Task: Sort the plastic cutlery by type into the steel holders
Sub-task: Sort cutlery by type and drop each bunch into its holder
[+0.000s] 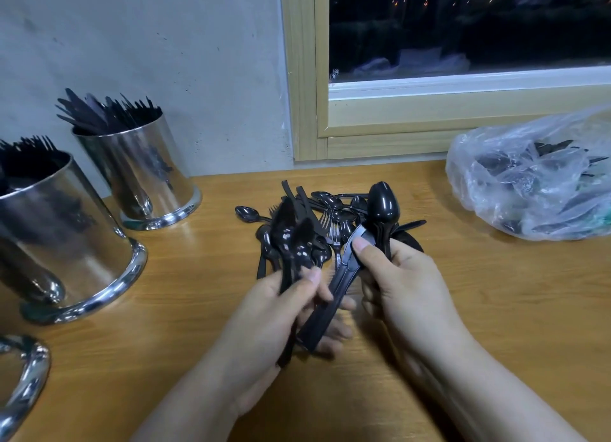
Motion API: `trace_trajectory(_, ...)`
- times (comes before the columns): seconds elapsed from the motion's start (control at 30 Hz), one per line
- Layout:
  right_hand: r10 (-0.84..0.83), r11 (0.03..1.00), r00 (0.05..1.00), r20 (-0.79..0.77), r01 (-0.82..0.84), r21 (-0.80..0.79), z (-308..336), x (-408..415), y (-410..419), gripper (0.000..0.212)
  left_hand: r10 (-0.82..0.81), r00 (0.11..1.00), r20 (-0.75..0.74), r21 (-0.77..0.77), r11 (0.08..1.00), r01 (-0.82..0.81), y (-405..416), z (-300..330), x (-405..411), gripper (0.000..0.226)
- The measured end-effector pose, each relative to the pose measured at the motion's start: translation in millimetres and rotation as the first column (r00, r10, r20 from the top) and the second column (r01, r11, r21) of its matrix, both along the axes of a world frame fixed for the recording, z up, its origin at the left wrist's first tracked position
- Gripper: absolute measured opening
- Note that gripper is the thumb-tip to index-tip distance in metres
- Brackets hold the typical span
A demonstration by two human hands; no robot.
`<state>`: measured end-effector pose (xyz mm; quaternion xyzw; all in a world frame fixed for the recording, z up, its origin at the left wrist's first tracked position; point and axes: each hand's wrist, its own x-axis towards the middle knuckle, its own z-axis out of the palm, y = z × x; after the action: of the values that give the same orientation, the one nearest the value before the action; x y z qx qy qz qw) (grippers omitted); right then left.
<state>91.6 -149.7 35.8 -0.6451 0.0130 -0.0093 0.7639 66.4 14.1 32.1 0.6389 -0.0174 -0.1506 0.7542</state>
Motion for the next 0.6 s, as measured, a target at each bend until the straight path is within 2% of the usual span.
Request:
trace_trajectory(0.07, 0.066, 0.995, 0.998, 0.015, -0.065, -0.071, 5, -5, 1, 0.036, -0.155, 0.988, -0.010, 0.029, 0.988, 0.155, -2, -3, -2, 0.032)
trace_trajectory(0.13, 0.126, 0.979, 0.992, 0.021, -0.121, -0.164, 6, -8, 2, 0.041, -0.204, 0.979, -0.022, 0.030, 0.978, 0.204, -4, -6, -4, 0.030)
trace_trajectory(0.2, 0.083, 0.947, 0.993, 0.087, -0.051, -0.316, 6, -6, 3, 0.039, -0.109, 0.992, -0.070, -0.060, 0.993, 0.105, -5, -5, -3, 0.028)
trace_trajectory(0.27, 0.014, 0.923, 0.987, 0.160, 0.048, -0.382, 5, -4, 4, 0.036, 0.043, 0.993, -0.106, -0.141, 0.988, -0.058, -4, -4, 1, 0.028)
trace_trajectory(0.37, 0.054, 0.856, 0.974, 0.219, 0.067, -0.513, 7, -10, 13, 0.022, 0.201, 0.974, -0.100, -0.173, 0.961, -0.216, -6, -5, 5, 0.032)
trace_trajectory(0.43, 0.108, 0.762, 0.976, 0.192, 0.043, -0.647, 10, -16, 26, 0.039, 0.254, 0.962, -0.096, -0.194, 0.943, -0.269, -11, -6, 5, 0.040)
trace_trajectory(0.53, 0.166, 0.806, 0.978, 0.129, -0.059, -0.589, 12, -20, 40, 0.042, 0.284, 0.955, -0.090, -0.189, 0.936, -0.296, -16, -9, 5, 0.035)
trace_trajectory(0.6, 0.175, 0.796, 0.974, 0.145, -0.053, -0.602, 7, -19, 42, 0.041, 0.296, 0.951, -0.092, -0.193, 0.931, -0.308, -15, -11, 4, 0.032)
